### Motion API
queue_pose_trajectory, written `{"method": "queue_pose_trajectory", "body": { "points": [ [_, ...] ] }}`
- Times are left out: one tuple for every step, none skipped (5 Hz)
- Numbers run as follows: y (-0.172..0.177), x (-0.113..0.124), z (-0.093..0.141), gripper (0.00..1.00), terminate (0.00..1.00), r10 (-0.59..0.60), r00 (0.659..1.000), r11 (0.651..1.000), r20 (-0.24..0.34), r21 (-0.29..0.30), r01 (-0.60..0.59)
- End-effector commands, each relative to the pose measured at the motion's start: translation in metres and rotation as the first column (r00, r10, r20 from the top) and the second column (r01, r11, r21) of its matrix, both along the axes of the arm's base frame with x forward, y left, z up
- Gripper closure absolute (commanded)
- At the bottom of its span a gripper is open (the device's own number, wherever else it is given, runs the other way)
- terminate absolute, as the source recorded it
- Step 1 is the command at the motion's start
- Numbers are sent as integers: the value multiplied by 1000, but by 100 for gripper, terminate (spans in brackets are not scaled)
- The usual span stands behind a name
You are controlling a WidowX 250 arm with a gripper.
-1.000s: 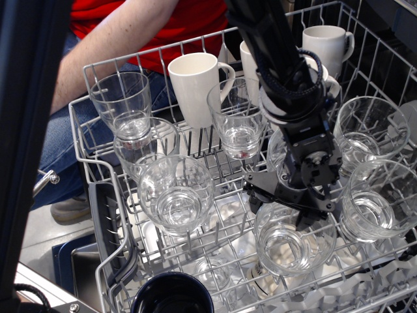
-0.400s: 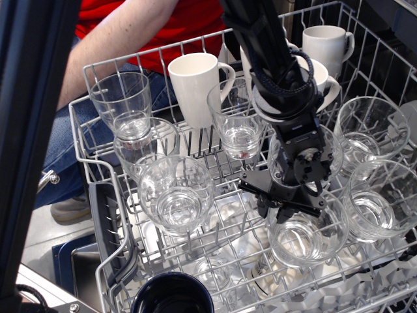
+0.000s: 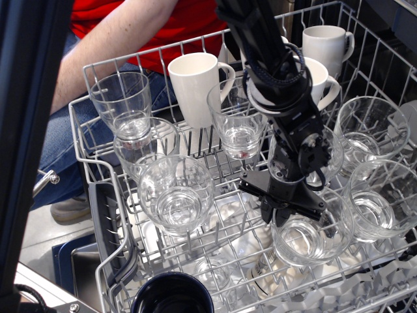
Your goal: Pick up glass cup
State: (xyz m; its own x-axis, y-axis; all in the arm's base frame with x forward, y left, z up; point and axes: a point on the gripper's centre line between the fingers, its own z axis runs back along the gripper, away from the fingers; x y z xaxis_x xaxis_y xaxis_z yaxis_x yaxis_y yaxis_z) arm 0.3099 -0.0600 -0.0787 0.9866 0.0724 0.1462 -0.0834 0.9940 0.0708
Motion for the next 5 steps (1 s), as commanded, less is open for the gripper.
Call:
{"method": "queue_pose_trajectory", "body": {
  "points": [
    [3, 4, 59, 100, 0, -8, 1000, 998, 10, -60, 9],
    [1, 1, 80, 100, 0, -45, 999, 996, -13, -74, 44],
    [-4, 2, 109, 100, 0, -65, 998, 991, 0, -114, 65],
    [-3, -7, 134, 100, 0, -98, 995, 990, -8, -104, 97],
    [-1, -8, 159, 100, 100, -144, 989, 985, -10, -102, 143]
  ]
}}
